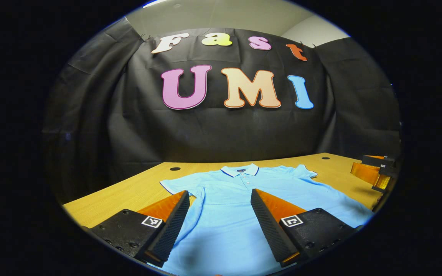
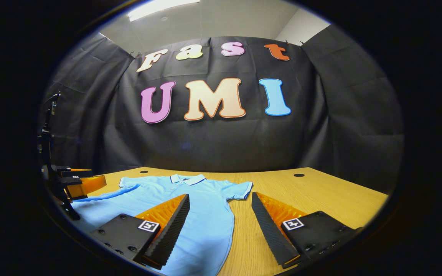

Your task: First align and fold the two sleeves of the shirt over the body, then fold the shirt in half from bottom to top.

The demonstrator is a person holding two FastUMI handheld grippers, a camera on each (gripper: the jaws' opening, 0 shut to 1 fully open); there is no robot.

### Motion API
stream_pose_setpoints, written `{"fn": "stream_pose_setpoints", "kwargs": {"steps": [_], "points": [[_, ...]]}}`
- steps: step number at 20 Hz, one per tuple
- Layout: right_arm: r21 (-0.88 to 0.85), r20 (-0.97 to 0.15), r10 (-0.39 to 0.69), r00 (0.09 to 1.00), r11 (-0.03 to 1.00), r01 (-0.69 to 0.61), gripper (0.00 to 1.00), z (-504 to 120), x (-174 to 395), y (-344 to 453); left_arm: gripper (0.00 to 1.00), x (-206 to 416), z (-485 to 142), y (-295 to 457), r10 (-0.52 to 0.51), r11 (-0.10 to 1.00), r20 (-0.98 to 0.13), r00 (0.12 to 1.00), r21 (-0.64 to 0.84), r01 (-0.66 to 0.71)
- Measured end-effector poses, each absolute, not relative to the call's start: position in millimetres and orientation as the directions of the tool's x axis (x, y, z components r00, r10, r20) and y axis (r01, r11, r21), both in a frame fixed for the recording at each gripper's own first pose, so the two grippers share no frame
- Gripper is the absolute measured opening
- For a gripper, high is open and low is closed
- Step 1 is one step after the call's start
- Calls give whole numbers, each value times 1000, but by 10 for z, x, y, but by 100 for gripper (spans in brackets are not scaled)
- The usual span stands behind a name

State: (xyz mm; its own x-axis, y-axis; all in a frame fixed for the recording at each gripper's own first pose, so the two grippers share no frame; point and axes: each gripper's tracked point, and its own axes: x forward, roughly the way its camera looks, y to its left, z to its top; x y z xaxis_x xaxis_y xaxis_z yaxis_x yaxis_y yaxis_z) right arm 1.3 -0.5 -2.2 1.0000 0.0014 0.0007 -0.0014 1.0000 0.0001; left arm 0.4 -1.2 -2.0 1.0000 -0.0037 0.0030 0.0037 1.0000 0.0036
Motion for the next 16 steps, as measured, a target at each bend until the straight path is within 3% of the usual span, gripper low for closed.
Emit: {"fn": "stream_pose_setpoints", "kwargs": {"steps": [10,16], "points": [[8,-27,7,1000,1000,-6,100,-68,54,-12,95,7,-20,-3,-4,1000,4,1000,3,4],[21,-165,24,986,1000,-21,100,-92,255,-57,95,10,-23,-9,-4,1000,5,1000,2,4]]}}
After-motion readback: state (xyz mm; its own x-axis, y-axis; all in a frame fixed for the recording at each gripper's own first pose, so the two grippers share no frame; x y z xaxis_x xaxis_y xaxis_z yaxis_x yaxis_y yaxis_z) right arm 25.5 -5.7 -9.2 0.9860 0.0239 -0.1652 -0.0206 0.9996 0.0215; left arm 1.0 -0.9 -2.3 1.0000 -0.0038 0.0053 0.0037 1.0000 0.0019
